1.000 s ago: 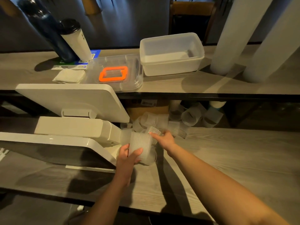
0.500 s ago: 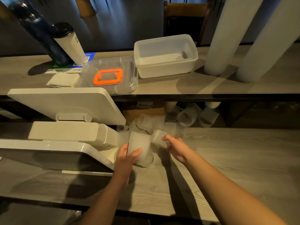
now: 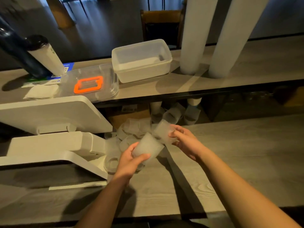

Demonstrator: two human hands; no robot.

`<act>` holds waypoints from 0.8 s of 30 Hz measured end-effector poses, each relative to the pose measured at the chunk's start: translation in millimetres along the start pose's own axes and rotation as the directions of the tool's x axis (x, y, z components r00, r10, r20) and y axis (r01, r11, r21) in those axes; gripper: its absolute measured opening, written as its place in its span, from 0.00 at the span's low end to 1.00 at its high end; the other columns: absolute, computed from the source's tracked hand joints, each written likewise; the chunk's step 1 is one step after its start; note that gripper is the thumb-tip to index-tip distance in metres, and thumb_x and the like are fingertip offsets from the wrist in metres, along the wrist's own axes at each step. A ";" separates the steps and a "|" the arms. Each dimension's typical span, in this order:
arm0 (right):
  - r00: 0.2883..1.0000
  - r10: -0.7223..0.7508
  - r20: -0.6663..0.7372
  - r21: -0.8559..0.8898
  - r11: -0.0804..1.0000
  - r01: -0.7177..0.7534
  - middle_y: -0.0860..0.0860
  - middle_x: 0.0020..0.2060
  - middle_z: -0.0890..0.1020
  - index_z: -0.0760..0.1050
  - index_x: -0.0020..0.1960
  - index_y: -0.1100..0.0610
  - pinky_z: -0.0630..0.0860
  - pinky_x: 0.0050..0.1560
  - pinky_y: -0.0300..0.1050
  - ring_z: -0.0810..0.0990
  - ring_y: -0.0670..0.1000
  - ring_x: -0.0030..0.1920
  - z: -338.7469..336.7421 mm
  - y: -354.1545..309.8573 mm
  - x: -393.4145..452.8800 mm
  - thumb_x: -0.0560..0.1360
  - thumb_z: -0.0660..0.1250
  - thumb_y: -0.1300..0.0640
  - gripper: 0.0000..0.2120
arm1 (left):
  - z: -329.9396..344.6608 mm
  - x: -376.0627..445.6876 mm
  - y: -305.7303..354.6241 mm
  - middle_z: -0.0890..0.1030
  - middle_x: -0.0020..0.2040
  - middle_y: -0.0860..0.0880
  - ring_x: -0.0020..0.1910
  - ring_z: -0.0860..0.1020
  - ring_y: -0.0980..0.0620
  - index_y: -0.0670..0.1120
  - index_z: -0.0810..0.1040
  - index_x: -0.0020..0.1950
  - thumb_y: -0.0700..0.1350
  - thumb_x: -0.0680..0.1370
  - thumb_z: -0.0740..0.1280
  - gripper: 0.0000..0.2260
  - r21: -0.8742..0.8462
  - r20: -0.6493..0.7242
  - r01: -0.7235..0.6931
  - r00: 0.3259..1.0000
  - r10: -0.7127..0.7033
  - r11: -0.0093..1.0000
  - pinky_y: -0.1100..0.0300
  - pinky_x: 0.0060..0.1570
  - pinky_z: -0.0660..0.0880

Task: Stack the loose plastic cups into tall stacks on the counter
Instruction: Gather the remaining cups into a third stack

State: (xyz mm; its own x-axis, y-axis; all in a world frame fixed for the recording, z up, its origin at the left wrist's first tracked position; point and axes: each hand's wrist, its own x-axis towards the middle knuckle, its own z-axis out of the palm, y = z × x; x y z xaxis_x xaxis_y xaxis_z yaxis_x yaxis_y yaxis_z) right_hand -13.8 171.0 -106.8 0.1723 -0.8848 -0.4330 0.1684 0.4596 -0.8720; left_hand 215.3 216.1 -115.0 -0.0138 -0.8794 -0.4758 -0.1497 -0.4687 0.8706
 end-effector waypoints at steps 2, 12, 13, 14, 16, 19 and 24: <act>0.999 -0.037 -0.014 -0.126 0.991 0.034 0.52 0.62 0.79 0.74 0.67 0.51 0.76 0.63 0.51 0.77 0.52 0.61 0.1 0.8 -5.8 0.73 0.70 0.56 0.22 | 6.2 -2.0 2.7 0.81 0.56 0.49 0.51 0.81 0.50 0.57 0.77 0.59 0.41 0.70 0.77 0.21 0.025 0.026 -0.034 0.999 0.033 0.999 0.62 0.40 0.78; 0.989 -0.116 -0.087 -0.243 0.966 0.092 0.47 0.61 0.77 0.72 0.69 0.50 0.73 0.65 0.48 0.75 0.48 0.62 6.4 9.7 -20.6 0.72 0.71 0.48 0.26 | 19.6 -13.1 6.7 0.78 0.60 0.52 0.56 0.79 0.51 0.57 0.73 0.66 0.56 0.63 0.76 0.32 0.105 0.108 -0.091 0.991 0.080 0.990 0.55 0.50 0.81; 0.990 -0.113 -0.081 -0.249 0.964 0.090 0.48 0.62 0.77 0.71 0.69 0.50 0.73 0.66 0.48 0.75 0.49 0.63 8.8 10.3 -21.5 0.70 0.71 0.44 0.29 | 20.6 -14.6 8.0 0.78 0.60 0.52 0.57 0.79 0.51 0.56 0.72 0.67 0.55 0.64 0.76 0.31 0.106 0.106 -0.085 0.992 0.074 0.991 0.52 0.51 0.81; 0.991 -0.110 -0.078 -0.261 0.962 0.086 0.48 0.63 0.76 0.71 0.69 0.50 0.73 0.66 0.49 0.75 0.48 0.63 12.0 11.8 -22.3 0.67 0.71 0.40 0.33 | 21.9 -15.7 9.1 0.78 0.60 0.51 0.57 0.79 0.50 0.56 0.72 0.67 0.55 0.65 0.75 0.31 0.097 0.099 -0.082 0.992 0.072 0.992 0.50 0.52 0.81; 0.994 -0.095 -0.047 -0.276 0.958 0.078 0.48 0.64 0.76 0.71 0.70 0.50 0.72 0.68 0.50 0.75 0.47 0.64 19.7 16.6 -24.3 0.65 0.69 0.32 0.39 | 24.6 -16.4 10.2 0.78 0.60 0.51 0.56 0.80 0.50 0.56 0.72 0.66 0.53 0.66 0.75 0.29 0.049 0.076 -0.091 0.993 0.087 0.995 0.51 0.52 0.81; 0.998 -0.056 0.025 -0.249 0.967 0.060 0.48 0.63 0.76 0.71 0.70 0.51 0.74 0.63 0.41 0.76 0.43 0.61 29.4 21.8 -26.3 0.76 0.63 0.33 0.30 | 26.8 -15.3 10.2 0.79 0.60 0.52 0.56 0.80 0.51 0.55 0.71 0.66 0.52 0.68 0.77 0.29 0.026 0.044 -0.105 0.994 0.103 0.994 0.54 0.50 0.81; 0.995 -0.027 0.092 -0.287 0.956 0.053 0.36 0.61 0.73 0.67 0.74 0.49 0.70 0.58 0.30 0.72 0.33 0.59 30.9 16.5 -19.7 0.83 0.54 0.43 0.21 | 26.0 -11.1 6.4 0.80 0.60 0.51 0.57 0.81 0.49 0.54 0.71 0.69 0.62 0.60 0.77 0.39 0.001 0.053 -0.047 0.997 0.047 0.999 0.46 0.55 0.81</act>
State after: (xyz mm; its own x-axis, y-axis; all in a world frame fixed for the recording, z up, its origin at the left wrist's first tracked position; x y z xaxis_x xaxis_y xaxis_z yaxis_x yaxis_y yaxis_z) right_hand 15.6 198.4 -105.7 0.2559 -0.8862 -0.3861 -0.1083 0.3706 -0.9225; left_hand 188.8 225.0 -107.4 -0.0737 -0.8948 -0.4403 -0.1497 -0.4265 0.8920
